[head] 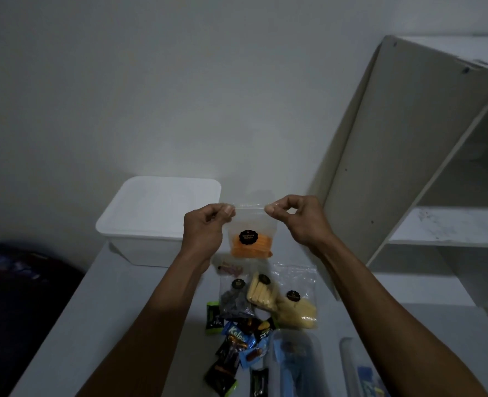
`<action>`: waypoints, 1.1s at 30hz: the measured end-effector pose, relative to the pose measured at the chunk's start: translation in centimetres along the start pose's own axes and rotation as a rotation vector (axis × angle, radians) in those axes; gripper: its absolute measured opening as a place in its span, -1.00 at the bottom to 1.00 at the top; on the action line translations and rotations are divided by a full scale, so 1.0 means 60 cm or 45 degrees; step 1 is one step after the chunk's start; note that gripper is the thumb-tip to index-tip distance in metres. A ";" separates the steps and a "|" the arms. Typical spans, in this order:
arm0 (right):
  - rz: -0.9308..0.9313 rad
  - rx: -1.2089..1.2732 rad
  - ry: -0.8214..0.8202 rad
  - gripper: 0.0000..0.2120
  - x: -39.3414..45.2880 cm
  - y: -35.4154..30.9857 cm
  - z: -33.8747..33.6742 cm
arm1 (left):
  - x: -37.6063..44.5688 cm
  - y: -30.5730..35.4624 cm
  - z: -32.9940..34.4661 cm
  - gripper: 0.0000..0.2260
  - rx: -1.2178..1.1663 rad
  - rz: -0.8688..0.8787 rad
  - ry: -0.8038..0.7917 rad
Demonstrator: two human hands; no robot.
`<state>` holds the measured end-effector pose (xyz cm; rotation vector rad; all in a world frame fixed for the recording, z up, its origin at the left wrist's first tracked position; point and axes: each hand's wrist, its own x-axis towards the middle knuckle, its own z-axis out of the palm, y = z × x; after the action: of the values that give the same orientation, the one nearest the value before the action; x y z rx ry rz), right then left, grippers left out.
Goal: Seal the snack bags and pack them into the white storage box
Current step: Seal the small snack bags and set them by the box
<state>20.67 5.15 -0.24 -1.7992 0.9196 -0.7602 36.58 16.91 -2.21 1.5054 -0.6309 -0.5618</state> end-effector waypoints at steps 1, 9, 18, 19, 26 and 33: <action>-0.010 0.003 0.008 -0.85 0.000 0.001 0.000 | 0.000 -0.001 0.000 -0.94 0.005 0.016 0.006; -0.121 -0.093 -0.060 -0.83 0.007 -0.009 0.010 | 0.003 0.000 0.012 -0.95 0.013 0.076 0.006; -0.109 -0.084 -0.155 -0.78 0.000 -0.015 0.017 | 0.002 0.002 0.018 -0.96 0.191 0.141 -0.038; -0.087 -0.060 -0.191 -0.75 0.003 -0.019 0.018 | 0.001 0.002 0.017 -0.96 0.209 0.155 -0.061; -0.086 -0.226 -0.434 -0.74 0.022 -0.037 -0.001 | 0.002 0.006 0.006 -0.96 0.285 0.217 -0.273; 0.065 -0.059 -0.203 -0.78 0.003 -0.014 0.035 | -0.015 0.014 0.025 -0.72 0.342 0.093 0.203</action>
<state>22.69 6.18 -0.21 -1.8408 0.8800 -0.5590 34.88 16.45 -1.46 1.7516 -0.6530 -0.3050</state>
